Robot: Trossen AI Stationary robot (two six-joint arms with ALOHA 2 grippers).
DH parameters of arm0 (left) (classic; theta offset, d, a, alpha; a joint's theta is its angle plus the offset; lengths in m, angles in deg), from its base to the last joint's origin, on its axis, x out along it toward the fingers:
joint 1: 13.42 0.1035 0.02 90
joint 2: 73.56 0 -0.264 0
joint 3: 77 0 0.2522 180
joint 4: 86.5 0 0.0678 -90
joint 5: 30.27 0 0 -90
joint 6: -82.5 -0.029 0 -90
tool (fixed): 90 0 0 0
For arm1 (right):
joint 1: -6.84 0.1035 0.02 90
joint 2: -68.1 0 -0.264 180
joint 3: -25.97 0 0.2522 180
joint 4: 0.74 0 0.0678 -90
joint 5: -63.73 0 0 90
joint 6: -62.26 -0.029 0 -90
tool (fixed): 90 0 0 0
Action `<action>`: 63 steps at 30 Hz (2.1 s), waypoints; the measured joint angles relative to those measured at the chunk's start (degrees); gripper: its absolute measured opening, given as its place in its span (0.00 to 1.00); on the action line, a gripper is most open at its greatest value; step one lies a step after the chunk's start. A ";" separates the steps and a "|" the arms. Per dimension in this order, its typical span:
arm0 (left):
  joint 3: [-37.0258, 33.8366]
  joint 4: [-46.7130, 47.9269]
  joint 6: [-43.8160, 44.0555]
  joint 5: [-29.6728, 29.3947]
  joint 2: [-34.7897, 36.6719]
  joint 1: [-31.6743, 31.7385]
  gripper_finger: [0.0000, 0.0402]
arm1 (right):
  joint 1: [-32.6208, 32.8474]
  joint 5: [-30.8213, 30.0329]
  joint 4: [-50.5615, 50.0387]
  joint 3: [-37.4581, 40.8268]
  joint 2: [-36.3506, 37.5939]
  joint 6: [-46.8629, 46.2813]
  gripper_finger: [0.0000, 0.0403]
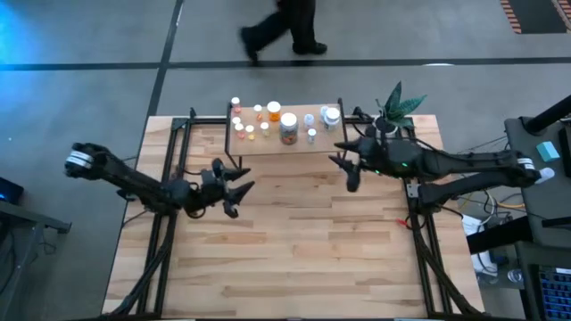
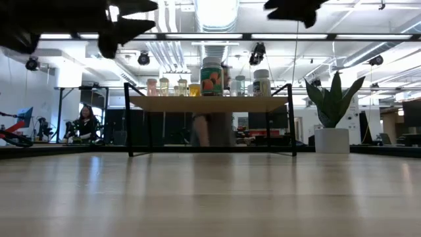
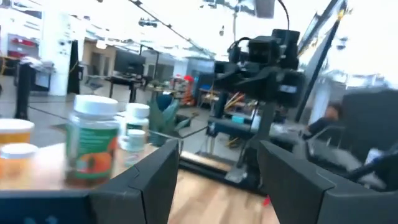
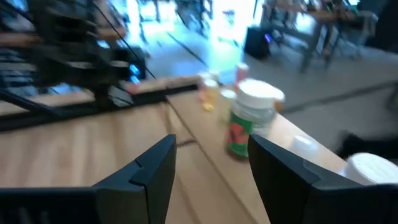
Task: Pick and place medicine bottles onto shelf by color
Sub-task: Return to Home Position
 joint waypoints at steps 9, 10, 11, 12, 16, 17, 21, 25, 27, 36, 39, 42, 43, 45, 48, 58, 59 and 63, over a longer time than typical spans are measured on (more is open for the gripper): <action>-0.08 27.64 -3.41 0.16 21.86 0.26 0.51 | 4.31 0.82 16.09 17.88 12.11 0.95 0.44; -0.31 28.92 -3.43 0.16 23.73 0.26 0.51 | 4.44 0.97 17.39 19.45 13.13 0.98 0.44; -0.67 30.11 -3.46 0.16 25.62 0.26 0.51 | 4.47 0.99 18.34 20.88 14.09 0.98 0.44; -1.04 31.27 -3.45 0.16 27.35 0.28 0.51 | 4.49 1.01 19.44 22.31 15.02 0.96 0.44; -1.96 37.34 -3.43 0.40 32.86 0.33 0.51 | 4.44 2.62 22.49 26.44 18.00 1.00 0.43; -1.96 39.04 -3.43 0.40 33.89 0.33 0.51 | 4.44 3.87 22.93 27.18 18.65 1.04 0.43; -1.96 44.04 -3.47 0.45 37.13 0.33 0.51 | 4.44 8.85 24.44 29.91 21.26 2.38 0.41; -1.96 48.78 -3.50 1.39 39.14 0.33 0.51 | 4.44 9.55 24.57 31.86 23.71 4.31 0.38; -1.96 52.13 -3.48 1.32 40.49 0.33 0.51 | 4.44 9.56 25.23 32.47 24.98 3.84 0.36; -1.61 58.12 -7.21 -0.15 53.03 0.33 0.51 | 4.44 14.75 25.18 31.88 31.27 3.88 0.21; -1.66 61.13 -8.42 -0.38 56.95 0.34 0.51 | 4.44 14.73 22.90 31.88 33.34 4.63 0.16; -1.98 66.35 -7.70 -1.63 60.37 0.33 0.51 | 4.44 14.73 19.68 31.90 34.94 5.10 0.10; -2.01 67.40 -6.79 -1.65 61.47 0.35 0.51 | 4.44 14.96 19.01 31.97 35.34 5.26 0.08; -2.66 67.65 -6.46 -1.53 63.26 0.35 0.50 | 4.44 16.23 18.09 32.53 36.18 5.95 0.04; -4.24 68.35 -6.65 -0.98 63.34 0.31 0.47 | 4.47 17.70 18.24 34.04 37.86 6.19 0.02; -9.38 66.32 -6.36 -0.53 63.34 0.33 0.21 | 4.44 20.33 17.50 39.25 47.25 5.42 0.02; -9.91 66.04 -6.36 -0.15 63.34 0.33 0.17 | 4.44 20.32 17.01 39.94 48.27 5.42 0.02; -11.49 65.06 -5.47 0.39 63.36 0.34 0.03 | 4.42 20.28 15.99 42.60 50.86 5.44 0.02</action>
